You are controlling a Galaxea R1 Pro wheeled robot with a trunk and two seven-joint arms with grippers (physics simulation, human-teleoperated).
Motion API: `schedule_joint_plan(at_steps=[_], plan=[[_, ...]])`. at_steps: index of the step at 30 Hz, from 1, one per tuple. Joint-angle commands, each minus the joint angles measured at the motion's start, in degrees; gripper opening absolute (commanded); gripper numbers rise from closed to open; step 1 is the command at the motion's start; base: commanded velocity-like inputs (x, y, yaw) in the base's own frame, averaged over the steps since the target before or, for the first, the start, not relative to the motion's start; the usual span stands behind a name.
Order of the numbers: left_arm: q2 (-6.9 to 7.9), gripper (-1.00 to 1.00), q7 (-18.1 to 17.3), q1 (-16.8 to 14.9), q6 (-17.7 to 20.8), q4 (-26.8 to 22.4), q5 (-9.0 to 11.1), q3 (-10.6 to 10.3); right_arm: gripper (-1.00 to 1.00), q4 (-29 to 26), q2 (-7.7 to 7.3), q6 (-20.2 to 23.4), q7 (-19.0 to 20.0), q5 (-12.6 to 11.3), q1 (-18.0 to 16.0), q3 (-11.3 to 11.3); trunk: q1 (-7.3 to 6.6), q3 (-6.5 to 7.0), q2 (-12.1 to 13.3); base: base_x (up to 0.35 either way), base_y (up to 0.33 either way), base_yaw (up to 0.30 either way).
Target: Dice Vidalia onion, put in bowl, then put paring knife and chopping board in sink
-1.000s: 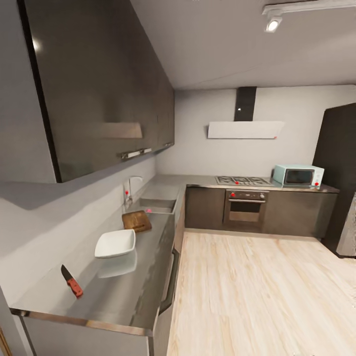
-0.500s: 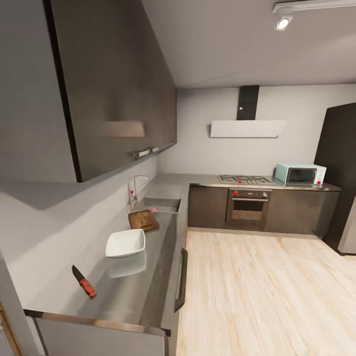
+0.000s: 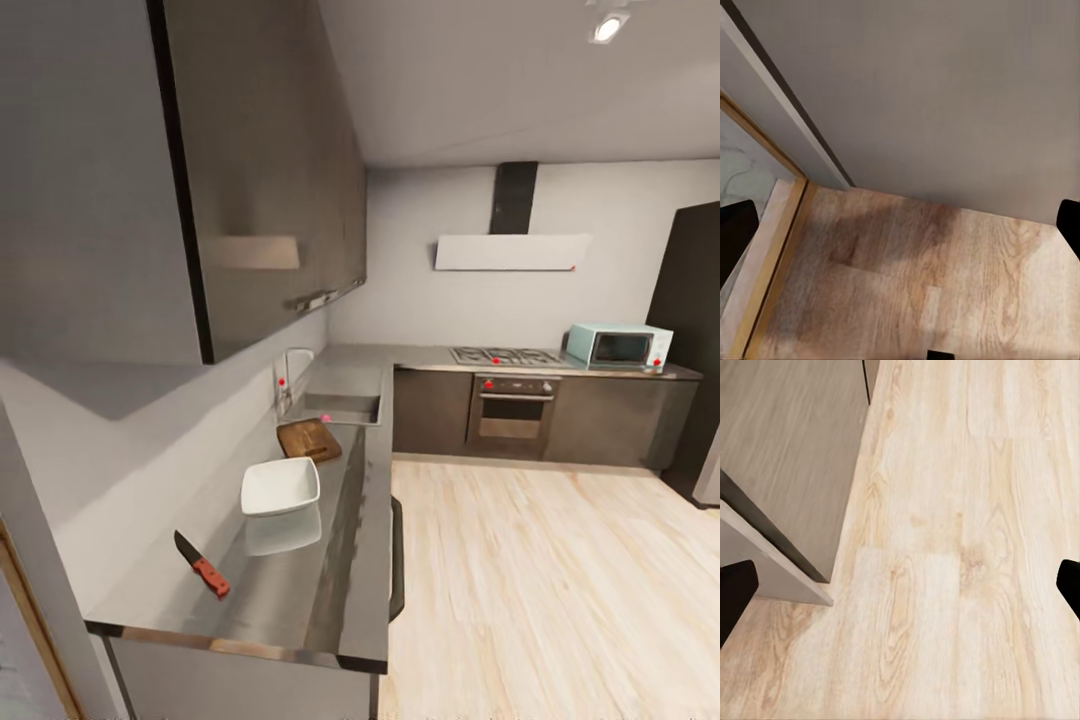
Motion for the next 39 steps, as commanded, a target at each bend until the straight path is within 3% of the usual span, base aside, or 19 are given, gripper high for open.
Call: schedule_joint_plan(at_steps=[1, 13, 39], plan=[[0.00, 1.00, 0.0, 0.0, -0.1, 0.0, 0.1, 0.0, 1.00, 0.0, -0.01, -0.2, 0.0, 0.0, 0.0, 0.1, 0.02, -0.11, 0.0, 0.000, 0.026, 0.000], [0.00, 1.00, 0.1, 0.0, -0.1, 0.1, 0.1, 0.0, 1.00, 0.0, -0.01, -0.3, -0.2, 0.0, 0.0, 0.1, 0.02, -0.44, 0.0, 0.000, 0.004, -0.013], [-0.32, 1.00, -0.2, 0.3, 0.2, -0.2, 0.1, 0.0, 1.00, 0.4, -0.07, -0.7, -0.2, 0.2, 0.3, -0.1, 0.02, -0.15, 0.0, 0.000, 0.000, -0.110]])
